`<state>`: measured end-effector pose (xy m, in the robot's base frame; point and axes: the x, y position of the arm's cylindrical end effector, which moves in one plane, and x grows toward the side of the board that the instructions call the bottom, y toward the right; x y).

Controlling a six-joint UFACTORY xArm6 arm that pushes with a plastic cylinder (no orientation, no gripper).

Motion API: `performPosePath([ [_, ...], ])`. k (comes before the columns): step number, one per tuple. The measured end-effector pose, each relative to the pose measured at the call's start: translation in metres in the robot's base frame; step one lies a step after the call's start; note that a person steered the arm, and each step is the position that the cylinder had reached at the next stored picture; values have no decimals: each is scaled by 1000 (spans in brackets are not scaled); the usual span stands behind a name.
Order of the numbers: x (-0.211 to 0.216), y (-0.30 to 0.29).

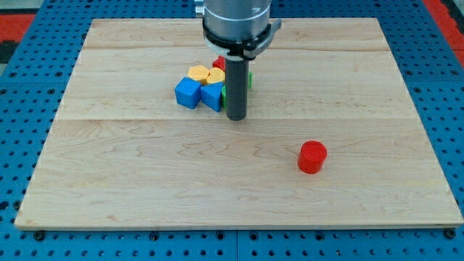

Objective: Separate green circle and the blue triangle

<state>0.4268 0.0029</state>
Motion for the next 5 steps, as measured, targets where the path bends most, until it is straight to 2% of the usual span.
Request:
performPosePath([
  [1, -23, 0],
  [2, -24, 0],
  [5, -89, 26],
])
